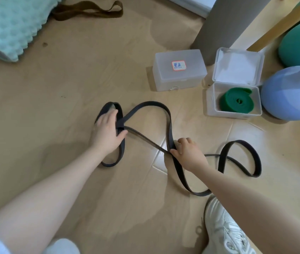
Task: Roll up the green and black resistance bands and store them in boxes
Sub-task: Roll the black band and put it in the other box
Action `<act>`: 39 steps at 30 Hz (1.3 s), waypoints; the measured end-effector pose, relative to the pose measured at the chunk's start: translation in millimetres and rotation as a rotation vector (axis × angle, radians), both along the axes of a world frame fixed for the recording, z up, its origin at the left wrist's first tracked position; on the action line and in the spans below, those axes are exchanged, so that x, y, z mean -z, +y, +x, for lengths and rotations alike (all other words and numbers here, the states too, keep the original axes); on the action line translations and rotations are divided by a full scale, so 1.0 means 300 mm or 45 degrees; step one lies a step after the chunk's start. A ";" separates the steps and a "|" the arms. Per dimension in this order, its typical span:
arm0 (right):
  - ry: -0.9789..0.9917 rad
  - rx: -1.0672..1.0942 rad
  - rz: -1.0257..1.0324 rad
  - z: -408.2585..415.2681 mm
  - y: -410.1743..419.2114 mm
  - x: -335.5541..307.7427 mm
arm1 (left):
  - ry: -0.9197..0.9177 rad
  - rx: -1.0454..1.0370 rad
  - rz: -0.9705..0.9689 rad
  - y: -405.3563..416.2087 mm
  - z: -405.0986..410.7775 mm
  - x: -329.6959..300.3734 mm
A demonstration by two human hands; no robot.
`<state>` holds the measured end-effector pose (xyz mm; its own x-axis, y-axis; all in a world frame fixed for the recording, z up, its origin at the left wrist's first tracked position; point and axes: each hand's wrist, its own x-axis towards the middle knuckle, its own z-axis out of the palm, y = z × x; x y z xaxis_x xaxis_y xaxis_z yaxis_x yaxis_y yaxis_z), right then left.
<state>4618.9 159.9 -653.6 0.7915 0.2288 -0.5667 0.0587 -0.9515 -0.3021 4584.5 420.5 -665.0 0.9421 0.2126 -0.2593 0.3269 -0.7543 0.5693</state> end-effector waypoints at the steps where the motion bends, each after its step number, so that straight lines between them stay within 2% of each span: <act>1: 0.010 -0.024 -0.003 -0.011 -0.009 0.008 | -0.127 -0.052 -0.027 0.001 -0.003 -0.012; 2: 0.012 -0.080 -0.040 -0.031 -0.017 0.016 | -0.210 -0.161 -0.074 0.005 -0.013 -0.022; 4: -0.078 -0.269 -0.199 -0.086 -0.029 0.040 | -0.202 -0.448 -0.119 0.032 -0.051 -0.017; 6: -0.210 -0.399 -0.298 -0.117 -0.024 0.063 | -0.044 -0.679 -0.103 0.064 -0.110 0.014; 8: -0.255 -0.346 -0.247 -0.101 -0.006 0.067 | 0.138 -0.750 -0.097 0.081 -0.172 0.049; 12: -0.012 0.239 0.290 0.014 0.002 0.007 | 0.361 -0.588 -0.203 0.030 -0.224 0.065; 14: 0.072 0.492 0.529 0.073 -0.022 -0.040 | 0.371 -0.555 -0.200 -0.001 -0.224 0.057; 18: -0.135 0.728 0.638 0.158 -0.062 -0.095 | 0.185 -0.575 -0.381 -0.020 -0.201 0.025; 21: -0.099 0.921 0.713 0.197 -0.092 -0.112 | 0.099 -0.460 -0.538 -0.013 -0.168 -0.024; 24: 0.096 0.868 0.625 0.219 -0.133 -0.143 | 0.022 -0.350 -0.525 -0.008 -0.143 -0.063; 27: 0.094 0.864 0.555 0.236 -0.192 -0.183 | -0.115 -0.379 -0.262 -0.015 -0.115 -0.072; 30: 0.273 1.056 0.783 0.242 -0.273 -0.220 | 0.038 -0.425 0.094 -0.048 -0.075 -0.054; 32: 0.318 1.016 0.970 0.248 -0.320 -0.234 | 0.115 -0.355 0.248 -0.091 -0.054 -0.048; 34: 0.412 0.917 1.164 0.261 -0.356 -0.244 | 0.037 -0.155 0.221 -0.158 -0.039 -0.048; 36: 0.508 0.797 1.201 0.263 -0.390 -0.260 | 0.004 0.140 0.117 -0.251 -0.034 -0.054; 39: 0.363 0.635 0.808 0.243 -0.473 -0.263 | -0.059 0.501 -0.008 -0.419 -0.036 -0.066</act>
